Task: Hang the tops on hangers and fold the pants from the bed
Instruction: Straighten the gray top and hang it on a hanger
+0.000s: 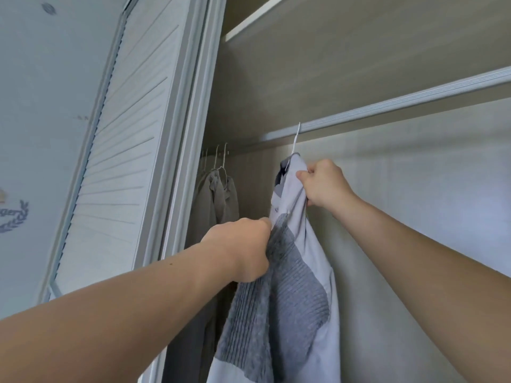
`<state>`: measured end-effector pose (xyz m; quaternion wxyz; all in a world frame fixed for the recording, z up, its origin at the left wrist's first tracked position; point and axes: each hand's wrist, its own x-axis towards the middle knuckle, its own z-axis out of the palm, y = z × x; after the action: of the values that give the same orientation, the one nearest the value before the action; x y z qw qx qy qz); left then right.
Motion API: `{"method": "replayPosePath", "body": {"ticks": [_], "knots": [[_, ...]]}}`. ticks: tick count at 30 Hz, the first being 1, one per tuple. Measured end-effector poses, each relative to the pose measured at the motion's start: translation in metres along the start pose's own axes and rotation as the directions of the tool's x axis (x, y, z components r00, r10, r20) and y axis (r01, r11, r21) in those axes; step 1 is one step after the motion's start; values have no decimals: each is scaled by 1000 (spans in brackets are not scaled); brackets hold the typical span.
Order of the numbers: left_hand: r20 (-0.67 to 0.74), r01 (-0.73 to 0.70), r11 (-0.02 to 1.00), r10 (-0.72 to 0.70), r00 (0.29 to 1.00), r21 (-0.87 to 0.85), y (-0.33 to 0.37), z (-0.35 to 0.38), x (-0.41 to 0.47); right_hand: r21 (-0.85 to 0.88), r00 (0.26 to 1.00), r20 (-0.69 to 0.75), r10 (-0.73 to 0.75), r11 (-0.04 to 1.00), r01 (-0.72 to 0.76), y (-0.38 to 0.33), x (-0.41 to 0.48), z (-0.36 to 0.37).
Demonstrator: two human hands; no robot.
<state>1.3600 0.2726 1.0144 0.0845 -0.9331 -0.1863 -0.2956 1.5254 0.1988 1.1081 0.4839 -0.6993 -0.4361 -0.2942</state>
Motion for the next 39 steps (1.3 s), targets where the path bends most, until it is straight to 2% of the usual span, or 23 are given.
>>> {"method": "replayPosePath", "body": {"ticks": [10, 17, 25, 29, 34, 39], "knots": [[-50, 101, 966, -91, 995, 236, -42, 21, 26, 78, 999, -4, -48, 996, 48, 20, 39, 95], [16, 151, 819, -192, 981, 553, -58, 30, 55, 150, 997, 62, -53, 988, 44, 18, 69, 165], [52, 176, 787, -255, 965, 592, -73, 37, 63, 203, 986, 156, -59, 979, 26, 22, 79, 214], [56, 161, 779, -244, 968, 606, -76, 39, 63, 220, 976, 188, -107, 973, 64, 29, 77, 219], [68, 117, 762, -206, 976, 638, -72, 32, 58, 245, 928, 286, -238, 955, 169, 42, 62, 200], [-47, 33, 721, -1, 999, 692, -65, 34, 37, 232, 917, 250, -310, 939, 254, 52, 27, 170]]}}
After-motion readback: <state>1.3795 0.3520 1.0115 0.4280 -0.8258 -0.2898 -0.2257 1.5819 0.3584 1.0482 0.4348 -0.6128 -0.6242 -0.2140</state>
